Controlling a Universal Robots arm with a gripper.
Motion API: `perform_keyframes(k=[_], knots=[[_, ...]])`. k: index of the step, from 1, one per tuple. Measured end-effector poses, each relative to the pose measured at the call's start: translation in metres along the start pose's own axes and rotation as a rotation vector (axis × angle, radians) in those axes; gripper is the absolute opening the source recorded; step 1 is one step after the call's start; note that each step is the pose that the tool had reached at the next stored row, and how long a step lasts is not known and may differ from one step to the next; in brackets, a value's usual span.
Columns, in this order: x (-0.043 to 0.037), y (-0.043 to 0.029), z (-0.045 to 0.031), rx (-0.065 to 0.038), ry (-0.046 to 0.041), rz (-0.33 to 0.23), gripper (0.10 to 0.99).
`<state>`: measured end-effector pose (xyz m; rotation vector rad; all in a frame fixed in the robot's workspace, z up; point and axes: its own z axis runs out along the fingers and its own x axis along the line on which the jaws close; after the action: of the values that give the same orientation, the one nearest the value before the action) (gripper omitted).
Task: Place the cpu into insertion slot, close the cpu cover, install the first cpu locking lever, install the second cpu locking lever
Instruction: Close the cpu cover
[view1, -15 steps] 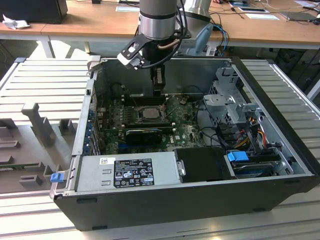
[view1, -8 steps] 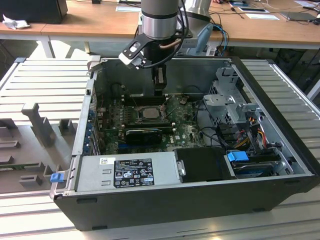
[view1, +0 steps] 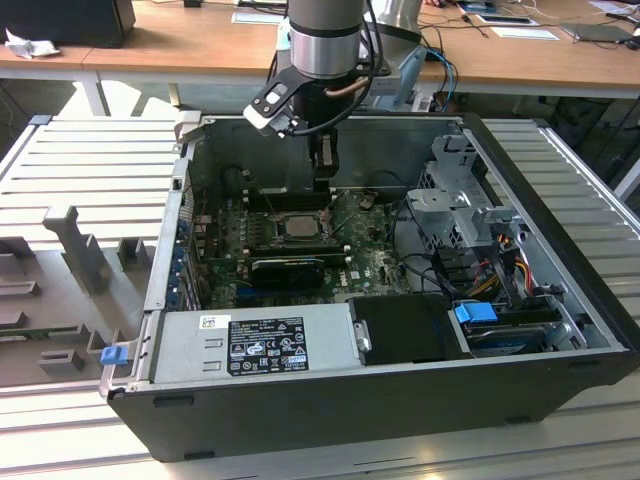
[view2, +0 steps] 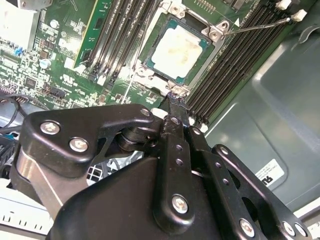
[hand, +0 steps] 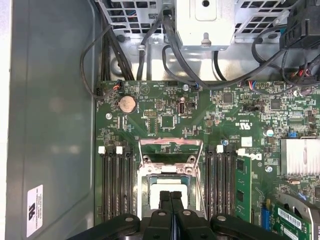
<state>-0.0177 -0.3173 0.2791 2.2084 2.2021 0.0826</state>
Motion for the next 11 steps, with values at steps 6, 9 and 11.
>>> perform_keyframes(k=[6,9,11], knots=[[0.0002,0.0028,-0.0002,0.0,0.0001,0.0,0.106],[0.0003,0.0046,-0.0001,0.0,0.0,0.0,0.106],[0.0004,0.006,-0.0001,0.0,0.0,0.0,0.106]])
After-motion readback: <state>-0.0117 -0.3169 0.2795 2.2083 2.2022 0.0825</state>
